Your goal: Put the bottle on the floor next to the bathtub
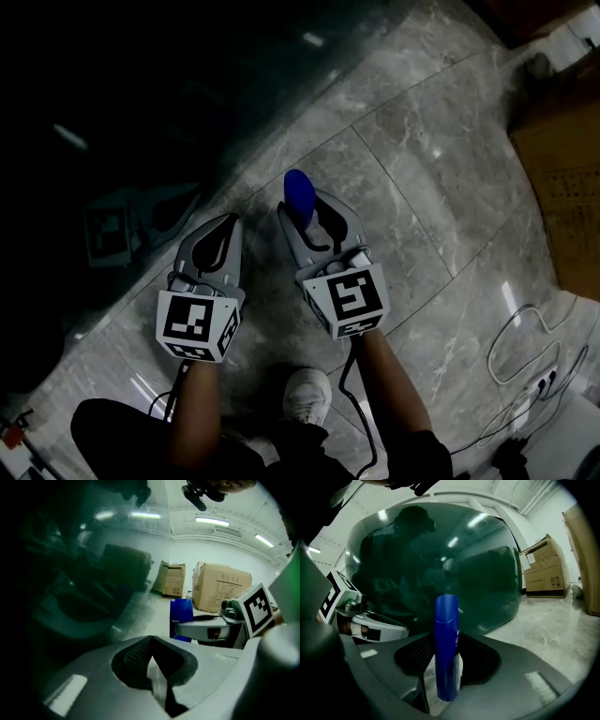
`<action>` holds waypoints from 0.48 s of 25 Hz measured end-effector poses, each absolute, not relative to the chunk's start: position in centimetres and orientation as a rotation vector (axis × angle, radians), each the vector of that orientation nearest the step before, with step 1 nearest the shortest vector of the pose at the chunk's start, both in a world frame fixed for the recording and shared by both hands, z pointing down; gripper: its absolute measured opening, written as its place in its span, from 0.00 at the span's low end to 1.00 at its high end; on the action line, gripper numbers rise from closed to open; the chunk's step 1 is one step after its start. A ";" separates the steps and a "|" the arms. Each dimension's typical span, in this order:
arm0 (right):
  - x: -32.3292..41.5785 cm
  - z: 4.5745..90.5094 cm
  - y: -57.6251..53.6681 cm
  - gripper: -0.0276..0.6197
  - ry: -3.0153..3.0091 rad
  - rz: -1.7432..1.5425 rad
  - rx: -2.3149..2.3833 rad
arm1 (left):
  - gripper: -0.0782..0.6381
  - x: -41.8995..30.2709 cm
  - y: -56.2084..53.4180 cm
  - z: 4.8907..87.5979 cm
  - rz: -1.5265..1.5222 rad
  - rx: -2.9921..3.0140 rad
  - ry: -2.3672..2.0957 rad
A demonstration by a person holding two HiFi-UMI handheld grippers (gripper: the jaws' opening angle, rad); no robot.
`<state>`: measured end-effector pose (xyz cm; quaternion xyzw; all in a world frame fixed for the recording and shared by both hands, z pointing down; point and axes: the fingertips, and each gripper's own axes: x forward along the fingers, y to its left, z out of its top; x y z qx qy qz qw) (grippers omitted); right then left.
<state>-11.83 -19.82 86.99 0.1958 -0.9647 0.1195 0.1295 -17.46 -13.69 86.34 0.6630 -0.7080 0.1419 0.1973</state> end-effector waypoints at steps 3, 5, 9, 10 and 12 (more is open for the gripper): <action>-12.0 87.2 -19.8 0.33 -2.808 0.344 0.573 | 0.11 -17.7 -13.6 86.7 0.398 1.849 -1.980; -11.9 87.4 -19.8 0.33 -2.812 0.350 0.583 | 0.11 -17.9 -13.6 86.9 0.393 1.845 -1.980; -11.6 87.1 -20.0 0.33 -2.822 0.378 0.607 | 0.11 -17.9 -13.9 86.8 0.385 1.852 -1.978; -11.5 87.1 -20.0 0.33 -2.823 0.378 0.609 | 0.11 -17.9 -13.9 86.7 0.384 1.855 -1.977; -11.4 87.0 -19.8 0.33 -2.821 0.374 0.609 | 0.11 -17.8 -13.9 86.6 0.380 1.858 -1.977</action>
